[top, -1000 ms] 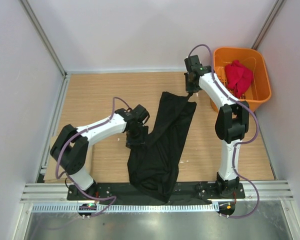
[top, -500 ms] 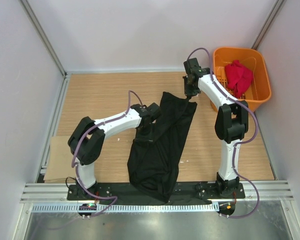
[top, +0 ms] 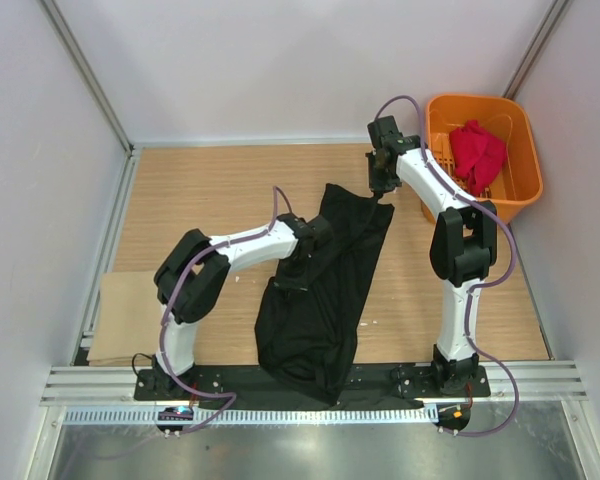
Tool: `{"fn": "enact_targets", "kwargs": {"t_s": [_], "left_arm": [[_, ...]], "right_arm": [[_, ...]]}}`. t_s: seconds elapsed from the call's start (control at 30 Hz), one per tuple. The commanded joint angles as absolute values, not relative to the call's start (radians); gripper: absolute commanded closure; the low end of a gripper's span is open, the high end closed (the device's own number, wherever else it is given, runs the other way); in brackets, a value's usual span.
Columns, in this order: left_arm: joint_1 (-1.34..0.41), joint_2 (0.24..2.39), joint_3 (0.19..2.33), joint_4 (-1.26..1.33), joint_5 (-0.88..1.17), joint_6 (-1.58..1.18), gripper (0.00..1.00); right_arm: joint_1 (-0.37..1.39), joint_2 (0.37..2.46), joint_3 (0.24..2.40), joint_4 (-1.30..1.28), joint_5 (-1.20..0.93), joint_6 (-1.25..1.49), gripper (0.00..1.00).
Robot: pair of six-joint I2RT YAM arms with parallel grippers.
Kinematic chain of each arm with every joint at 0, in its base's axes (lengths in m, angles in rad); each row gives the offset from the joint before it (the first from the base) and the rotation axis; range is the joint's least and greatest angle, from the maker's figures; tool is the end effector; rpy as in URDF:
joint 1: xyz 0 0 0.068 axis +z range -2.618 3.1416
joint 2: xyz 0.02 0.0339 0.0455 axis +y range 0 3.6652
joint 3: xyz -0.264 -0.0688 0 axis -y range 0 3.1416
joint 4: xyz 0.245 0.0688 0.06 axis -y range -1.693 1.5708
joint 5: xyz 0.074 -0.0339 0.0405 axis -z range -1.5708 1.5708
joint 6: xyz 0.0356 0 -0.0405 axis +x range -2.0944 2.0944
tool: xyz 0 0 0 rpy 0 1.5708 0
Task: Fold and stack the t-shirts
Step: Flatten the tshirt out
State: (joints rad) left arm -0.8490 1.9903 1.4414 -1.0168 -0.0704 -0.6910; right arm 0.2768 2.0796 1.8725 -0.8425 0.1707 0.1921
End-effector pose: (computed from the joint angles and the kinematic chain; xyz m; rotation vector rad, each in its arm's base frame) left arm 0.2453 -0.2749 0.1685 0.2434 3.0785 0.0726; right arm 0.4394 0.1185 0.2578 -0.0507 2.5962 -0.0552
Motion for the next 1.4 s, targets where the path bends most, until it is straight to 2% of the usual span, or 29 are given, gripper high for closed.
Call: {"fn": "enact_targets", "kwargs": {"t_s": [0.0, 0.03, 0.37, 0.67, 0.87, 1.17, 1.37], "left_arm": [[-0.851, 1.901, 1.431, -1.051, -0.12, -0.681, 0.98], [-0.851, 1.885, 1.416, -1.055, -0.127, -0.681, 1.0], [-0.828, 1.54, 1.381, -1.189, -0.319, -0.695, 1.0], [-0.658, 1.272, 1.586, -1.252, -0.549, -0.542, 1.0], [-0.603, 1.181, 1.772, -1.158, -0.659, -0.325, 1.0], [-0.603, 0.991, 1.888, -1.012, -0.531, -0.115, 1.0], [-0.603, 0.856, 1.997, -1.005, -0.358, -0.043, 1.0]], "right_arm": [[0.275, 2.017, 1.876, -0.827, 0.192, 0.207, 0.86], [0.275, 2.017, 1.878, -0.824, 0.195, 0.209, 0.85], [0.255, 1.985, 1.936, -0.788, 0.225, 0.224, 0.86], [0.199, 1.87, 2.081, -0.68, 0.173, 0.331, 0.98], [0.15, 1.654, 2.068, -0.572, 0.153, 0.353, 0.99], [0.149, 1.18, 1.846, -0.402, 0.103, 0.315, 0.99], [0.149, 0.942, 1.795, -0.443, 0.04, 0.302, 0.99]]}}
